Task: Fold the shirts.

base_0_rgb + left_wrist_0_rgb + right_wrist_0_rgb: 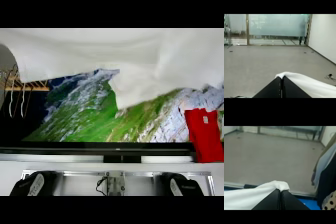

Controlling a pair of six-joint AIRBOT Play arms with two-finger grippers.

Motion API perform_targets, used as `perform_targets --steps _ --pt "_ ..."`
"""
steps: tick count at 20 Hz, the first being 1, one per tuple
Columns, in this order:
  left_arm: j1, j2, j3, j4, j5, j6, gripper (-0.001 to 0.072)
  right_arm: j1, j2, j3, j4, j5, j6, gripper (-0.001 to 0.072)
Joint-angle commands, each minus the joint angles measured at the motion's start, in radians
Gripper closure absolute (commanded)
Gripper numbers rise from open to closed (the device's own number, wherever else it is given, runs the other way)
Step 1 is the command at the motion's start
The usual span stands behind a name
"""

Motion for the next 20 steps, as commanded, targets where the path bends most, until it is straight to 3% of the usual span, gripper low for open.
perform_targets --steps 1,6,8,10,12,16,20 --pt "0.0 0.081 0.043 0.098 -0.109 -0.091 0.0679 0.001 0.068 0.059 -0.069 0.11 0.039 0.0647" --pt "0.0 0.048 0.04 0.126 -0.245 -0.09 0.0678 0.001 0.015 0.058 -0.089 0.219 0.04 0.0647" --pt "0.0 0.011 0.014 0.126 -0.308 -0.086 0.0678 0.001 -0.051 0.058 -0.119 0.339 0.043 0.0648" --pt "0.0 -0.03 -0.066 0.126 -0.371 -0.084 0.0677 0.001 -0.145 0.04 -0.121 0.463 0.064 0.0647" --pt "0.0 -0.07 -0.206 0.126 -0.392 -0.039 0.0677 0.001 -0.24 -0.042 -0.117 0.496 0.069 0.0647" --pt "-0.002 -0.229 -0.515 0.126 -0.328 0.008 0.0678 0.001 -0.455 -0.293 -0.048 0.285 0.069 0.0647" --pt "-0.045 -0.515 -0.599 0.125 -0.098 0.011 0.0678 0.002 -0.756 -0.336 0.18 0.005 0.071 0.0647"
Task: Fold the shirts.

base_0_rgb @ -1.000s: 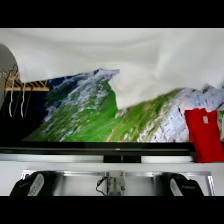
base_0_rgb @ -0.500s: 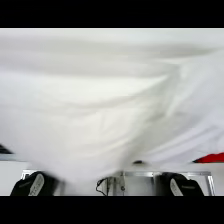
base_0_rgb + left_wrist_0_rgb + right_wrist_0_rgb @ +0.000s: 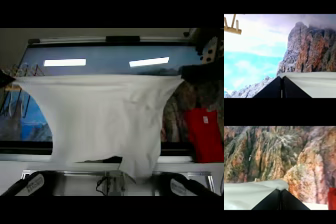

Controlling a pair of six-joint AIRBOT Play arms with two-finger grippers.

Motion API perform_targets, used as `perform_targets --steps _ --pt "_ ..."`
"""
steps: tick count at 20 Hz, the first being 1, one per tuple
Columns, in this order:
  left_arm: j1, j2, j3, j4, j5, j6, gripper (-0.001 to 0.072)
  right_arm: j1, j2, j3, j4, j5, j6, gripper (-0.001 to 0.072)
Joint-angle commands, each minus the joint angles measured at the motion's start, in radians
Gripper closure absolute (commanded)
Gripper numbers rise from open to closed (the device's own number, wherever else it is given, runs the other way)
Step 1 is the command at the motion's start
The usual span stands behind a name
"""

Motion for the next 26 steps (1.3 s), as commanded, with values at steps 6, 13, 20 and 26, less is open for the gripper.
perform_targets --steps 6,13,20,26 --pt "-0.094 -0.567 0.088 -0.065 0.388 0.013 0.0677 0.0 -0.453 -0.052 0.36 -0.522 0.028 0.0647" --pt "-0.105 -0.755 0.142 -0.146 0.359 0.012 0.0677 0.0 -0.537 -0.052 0.368 -0.46 0.045 0.0647" --pt "-0.078 -0.714 0.142 -0.072 -0.001 0.052 0.0678 0.0 -0.435 -0.052 0.28 -0.114 0.055 0.0647" --pt "-0.079 -0.706 0.14 0.039 -0.145 0.043 0.0679 0.0 -0.432 -0.165 0.217 0.047 0.141 0.0647"
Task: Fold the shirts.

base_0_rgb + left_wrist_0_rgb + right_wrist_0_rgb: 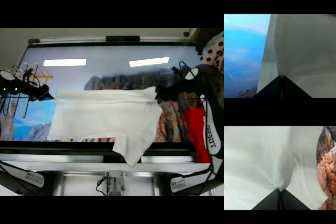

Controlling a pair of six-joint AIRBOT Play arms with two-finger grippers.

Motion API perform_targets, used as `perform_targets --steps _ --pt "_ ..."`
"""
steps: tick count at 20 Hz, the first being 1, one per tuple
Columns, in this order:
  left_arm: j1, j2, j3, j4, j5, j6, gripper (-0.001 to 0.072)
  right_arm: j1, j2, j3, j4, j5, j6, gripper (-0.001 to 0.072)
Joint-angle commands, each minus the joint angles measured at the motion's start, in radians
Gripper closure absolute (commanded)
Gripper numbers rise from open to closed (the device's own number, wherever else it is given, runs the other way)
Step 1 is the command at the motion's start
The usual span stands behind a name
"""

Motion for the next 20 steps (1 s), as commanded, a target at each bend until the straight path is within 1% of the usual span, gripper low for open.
perform_targets --steps 1,6,9,11,17,18,19,20 --pt "0.005 0.003 0.0 0.054 -0.114 0.0 0.0679 0.001 0.006 -0.079 -0.024 0.08 0.038 0.0647" --pt "0.002 0.003 0.0 0.053 -0.145 -0.001 0.0679 0.007 0.01 -0.097 0.011 0.086 0.042 0.0647" --pt "0.0 0.0 -0.016 0.054 -0.143 0.0 0.0679 0.055 0.01 -0.097 -0.095 0.081 0.076 0.0648" --pt "0.0 -0.001 -0.037 0.054 -0.14 0.007 0.0678 0.089 0.01 -0.097 -0.163 0.072 0.079 0.0647" --pt "0.0 -0.005 -0.043 0.061 -0.091 0.006 0.0678 0.094 0.01 -0.097 -0.211 0.066 0.11 0.0647" --pt "0.0 -0.008 -0.043 0.061 -0.092 0.006 0.0677 0.095 0.01 -0.097 -0.208 0.058 0.112 0.0584" --pt "0.0 -0.01 -0.043 0.061 -0.092 0.006 0.0635 0.094 0.01 -0.096 -0.197 0.051 0.112 0.0359" --pt "0.0 -0.01 -0.043 0.06 -0.093 0.006 0.0457 0.094 0.01 -0.092 -0.185 0.053 0.112 0.0207"
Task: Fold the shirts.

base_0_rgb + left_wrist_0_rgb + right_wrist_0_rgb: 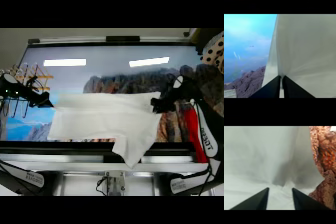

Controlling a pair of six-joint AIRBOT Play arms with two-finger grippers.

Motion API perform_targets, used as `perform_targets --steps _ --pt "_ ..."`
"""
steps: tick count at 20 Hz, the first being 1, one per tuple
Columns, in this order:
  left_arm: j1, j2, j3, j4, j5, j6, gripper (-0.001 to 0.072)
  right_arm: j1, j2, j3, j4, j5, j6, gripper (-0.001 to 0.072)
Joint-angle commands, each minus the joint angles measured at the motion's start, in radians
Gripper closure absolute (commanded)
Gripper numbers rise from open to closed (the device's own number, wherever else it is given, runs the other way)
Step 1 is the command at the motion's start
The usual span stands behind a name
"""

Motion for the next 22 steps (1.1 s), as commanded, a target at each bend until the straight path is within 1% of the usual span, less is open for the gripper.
perform_targets --steps 1,3,5,7,9,10,13,14,15,17,18,22 --pt "0.002 -0.003 0.006 0.0 -0.008 -0.008 0.0297 0.003 0.008 0.015 0.008 0.0 0.005 0.0207" --pt "0.014 0.005 0.04 -0.001 -0.053 -0.015 0.0292 0.003 0.055 0.052 -0.01 0.021 -0.006 0.0207" --pt "0.039 0.026 0.097 0.0 -0.118 -0.015 0.0292 0.002 0.13 0.092 -0.066 0.053 -0.018 0.0207" --pt "0.078 0.069 0.117 0.0 -0.188 -0.013 0.0292 -0.014 0.214 0.103 -0.143 0.132 -0.035 0.0207" --pt "0.132 0.129 0.046 0.0 -0.251 0.013 0.0292 -0.066 0.296 0.074 -0.191 0.216 -0.068 0.0208" --pt "0.168 0.185 -0.06 0.0 -0.233 0.016 0.0292 -0.1 0.341 0.034 -0.19 0.228 -0.08 0.0208" --pt "0.279 0.36 -0.473 0.0 -0.083 0.074 0.0288 -0.202 0.482 -0.132 -0.134 0.205 -0.089 0.0208" --pt "0.308 0.391 -0.572 -0.001 -0.044 0.1 0.0246 -0.224 0.518 -0.177 -0.107 0.19 -0.097 0.0207" --pt "0.33 0.407 -0.649 -0.005 -0.017 0.125 0.0222 -0.239 0.548 -0.214 -0.085 0.174 -0.105 0.0208" --pt "0.344 0.403 -0.722 -0.007 0.007 0.187 0.0222 -0.245 0.575 -0.245 -0.079 0.161 -0.111 0.0208" --pt "0.344 0.403 -0.739 -0.008 0.022 0.198 0.0222 -0.245 0.576 -0.246 -0.076 0.16 -0.111 0.0208" --pt "0.334 0.403 -0.75 -0.013 0.104 0.197 0.0223 -0.243 0.576 -0.245 -0.074 0.11 -0.11 0.0208"
